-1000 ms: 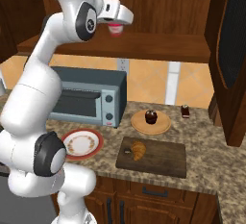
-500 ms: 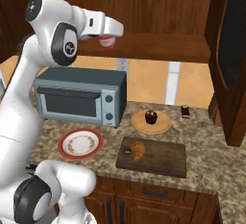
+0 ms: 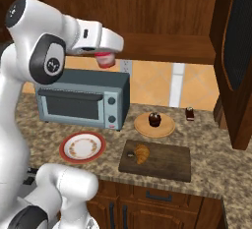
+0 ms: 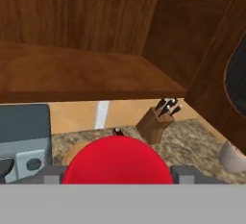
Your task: From the different types of pastries on the counter, select a croissant and place it on the cutting board. Then retrieve a jar of jam from the cabinet and place it alongside the croissant on the cutting board.
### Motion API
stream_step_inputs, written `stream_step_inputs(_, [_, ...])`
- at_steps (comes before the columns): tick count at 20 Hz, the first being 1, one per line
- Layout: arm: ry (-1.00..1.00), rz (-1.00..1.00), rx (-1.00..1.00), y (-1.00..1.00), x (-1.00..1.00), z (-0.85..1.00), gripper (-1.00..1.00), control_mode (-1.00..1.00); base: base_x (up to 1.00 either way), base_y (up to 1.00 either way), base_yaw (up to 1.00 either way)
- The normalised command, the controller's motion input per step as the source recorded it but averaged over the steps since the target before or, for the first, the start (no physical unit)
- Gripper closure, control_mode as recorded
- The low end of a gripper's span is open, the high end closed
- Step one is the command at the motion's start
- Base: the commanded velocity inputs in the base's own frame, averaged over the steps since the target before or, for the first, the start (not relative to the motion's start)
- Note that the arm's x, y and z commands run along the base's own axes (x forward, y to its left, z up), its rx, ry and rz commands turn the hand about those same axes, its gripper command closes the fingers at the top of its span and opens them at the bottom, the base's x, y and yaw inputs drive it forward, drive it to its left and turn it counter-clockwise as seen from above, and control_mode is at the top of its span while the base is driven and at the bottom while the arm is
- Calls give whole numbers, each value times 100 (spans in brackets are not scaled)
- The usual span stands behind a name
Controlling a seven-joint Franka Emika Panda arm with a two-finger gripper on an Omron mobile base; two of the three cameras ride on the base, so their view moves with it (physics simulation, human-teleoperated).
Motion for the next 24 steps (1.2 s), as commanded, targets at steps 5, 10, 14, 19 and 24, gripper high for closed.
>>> stream_step_inputs(5, [0,3,0,-22,-79,-4,100,-100,0,0,0])
stream_step_inputs(10, [-2,11,-6,-2,-55,-1,100,-100,0,0,0])
stream_step_inputs(14, [-1,10,-5,-8,-80,-16,100,-100,0,0,0])
stream_step_inputs(19, [12,0,-8,-1,-38,-40,100,-100,0,0,0])
stream_step_inputs(24, [32,0,-4,0,0,-57,100,-100,0,0,0])
